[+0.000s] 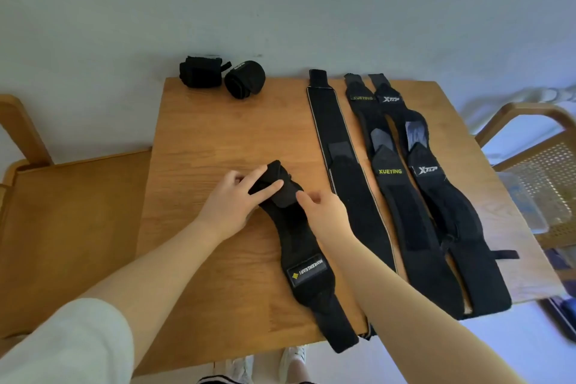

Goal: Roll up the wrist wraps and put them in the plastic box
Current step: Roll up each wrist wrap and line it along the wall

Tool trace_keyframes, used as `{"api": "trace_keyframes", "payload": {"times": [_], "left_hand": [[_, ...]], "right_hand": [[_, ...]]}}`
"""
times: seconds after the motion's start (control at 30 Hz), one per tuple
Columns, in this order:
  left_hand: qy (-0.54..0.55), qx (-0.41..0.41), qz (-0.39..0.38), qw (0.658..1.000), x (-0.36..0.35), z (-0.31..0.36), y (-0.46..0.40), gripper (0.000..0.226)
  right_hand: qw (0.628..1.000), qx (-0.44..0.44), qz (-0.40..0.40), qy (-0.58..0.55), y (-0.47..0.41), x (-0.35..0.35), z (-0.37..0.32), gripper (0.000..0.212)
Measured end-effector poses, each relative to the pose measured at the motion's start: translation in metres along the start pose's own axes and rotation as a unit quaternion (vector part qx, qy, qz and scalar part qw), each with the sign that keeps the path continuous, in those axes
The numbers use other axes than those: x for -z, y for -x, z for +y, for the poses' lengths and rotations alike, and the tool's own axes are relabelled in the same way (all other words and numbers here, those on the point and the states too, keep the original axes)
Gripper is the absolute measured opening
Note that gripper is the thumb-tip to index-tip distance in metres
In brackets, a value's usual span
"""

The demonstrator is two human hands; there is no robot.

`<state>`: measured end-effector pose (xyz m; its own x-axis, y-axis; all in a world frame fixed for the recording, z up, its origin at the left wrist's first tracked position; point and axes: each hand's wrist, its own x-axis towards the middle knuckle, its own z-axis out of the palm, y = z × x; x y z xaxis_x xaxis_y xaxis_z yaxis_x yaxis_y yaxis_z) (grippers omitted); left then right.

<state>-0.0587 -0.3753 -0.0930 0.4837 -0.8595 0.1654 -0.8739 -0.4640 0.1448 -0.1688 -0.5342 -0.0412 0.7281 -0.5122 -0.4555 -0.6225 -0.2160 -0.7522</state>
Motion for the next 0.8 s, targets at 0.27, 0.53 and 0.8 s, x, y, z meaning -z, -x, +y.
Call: {"api": "trace_keyframes", "payload": {"times": [0.27,0.53,0.8], "left_hand": [[0.010,-0.009,0.035,0.999,-0.007,-0.007,-0.001,0.078],[0.036,-0.018,0.011,0.999,-0.010,-0.017,-0.009,0.087],[0.052,-0.015,-0.031,0.998,-0.009,-0.025,-0.014,0.089]], "right_hand": [[0.986,0.012,-0.072,-0.153,-0.010,-0.015,0.002,0.044],[0.984,-0.029,-0.123,-0.129,-0.022,-0.007,0.009,0.055],[0.992,0.038,-0.115,0.020,-0.025,-0.009,0.010,0.068]]}}
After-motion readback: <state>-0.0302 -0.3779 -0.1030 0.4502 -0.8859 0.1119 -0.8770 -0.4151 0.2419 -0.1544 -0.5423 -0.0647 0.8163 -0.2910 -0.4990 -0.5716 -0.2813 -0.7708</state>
